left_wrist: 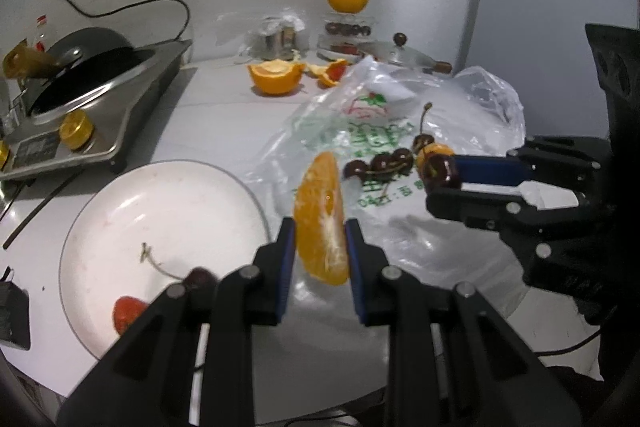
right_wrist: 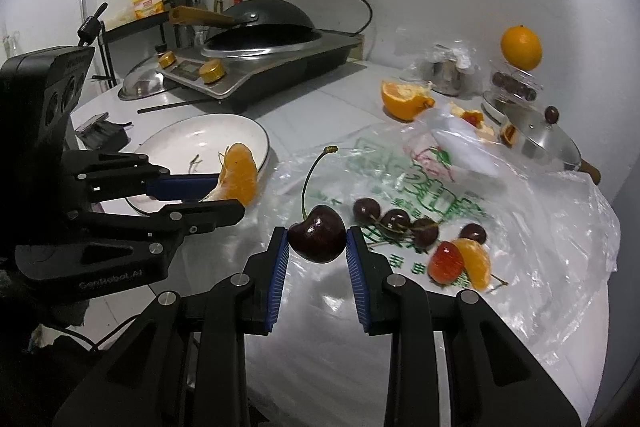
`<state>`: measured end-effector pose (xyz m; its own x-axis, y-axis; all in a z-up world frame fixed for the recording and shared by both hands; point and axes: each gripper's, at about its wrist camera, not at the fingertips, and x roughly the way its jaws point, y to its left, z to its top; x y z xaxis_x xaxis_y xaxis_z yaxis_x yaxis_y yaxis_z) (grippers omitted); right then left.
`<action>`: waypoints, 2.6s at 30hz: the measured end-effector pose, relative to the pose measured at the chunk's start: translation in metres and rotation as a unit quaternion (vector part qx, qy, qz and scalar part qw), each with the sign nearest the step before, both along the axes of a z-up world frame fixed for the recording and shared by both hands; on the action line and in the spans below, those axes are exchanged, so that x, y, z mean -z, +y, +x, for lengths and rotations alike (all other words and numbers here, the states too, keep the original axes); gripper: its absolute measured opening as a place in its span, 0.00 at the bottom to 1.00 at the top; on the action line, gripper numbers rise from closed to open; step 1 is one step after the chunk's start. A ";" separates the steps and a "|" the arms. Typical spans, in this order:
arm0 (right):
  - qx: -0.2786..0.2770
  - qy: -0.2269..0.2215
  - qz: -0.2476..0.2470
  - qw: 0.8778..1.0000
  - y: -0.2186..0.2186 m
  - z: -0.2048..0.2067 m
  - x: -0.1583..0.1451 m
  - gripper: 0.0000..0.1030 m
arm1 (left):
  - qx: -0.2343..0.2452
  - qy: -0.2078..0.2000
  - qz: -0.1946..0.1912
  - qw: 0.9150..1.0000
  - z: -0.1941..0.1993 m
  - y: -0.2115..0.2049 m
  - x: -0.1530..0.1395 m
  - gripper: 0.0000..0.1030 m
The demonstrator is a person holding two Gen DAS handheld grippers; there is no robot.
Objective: Organize fruits
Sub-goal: 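Carry the orange segment and cherry in both grippers toward the white plate, then lower the orange segment onto the plate and open the left gripper, then lower the cherry onto the plate and open the right gripper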
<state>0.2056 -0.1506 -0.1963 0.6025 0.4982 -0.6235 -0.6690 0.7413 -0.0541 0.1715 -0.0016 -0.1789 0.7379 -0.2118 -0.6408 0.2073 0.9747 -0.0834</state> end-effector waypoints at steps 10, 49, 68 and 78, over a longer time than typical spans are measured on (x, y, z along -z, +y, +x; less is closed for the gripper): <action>-0.022 -0.003 -0.010 1.000 0.030 -0.005 -0.003 0.30 | -0.036 -0.003 -0.008 0.999 -0.006 0.036 0.005 0.24; -0.045 0.012 -0.025 0.999 0.079 0.024 0.003 0.30 | -0.065 0.020 -0.016 0.998 0.019 0.076 0.017 0.53; -0.083 0.018 -0.050 0.995 0.152 0.025 0.010 0.30 | -0.116 0.005 -0.027 0.993 -0.004 0.145 0.016 0.53; -0.085 0.036 -0.072 0.993 0.183 0.034 0.027 0.30 | -0.133 0.006 -0.038 0.990 -0.008 0.172 0.023 0.62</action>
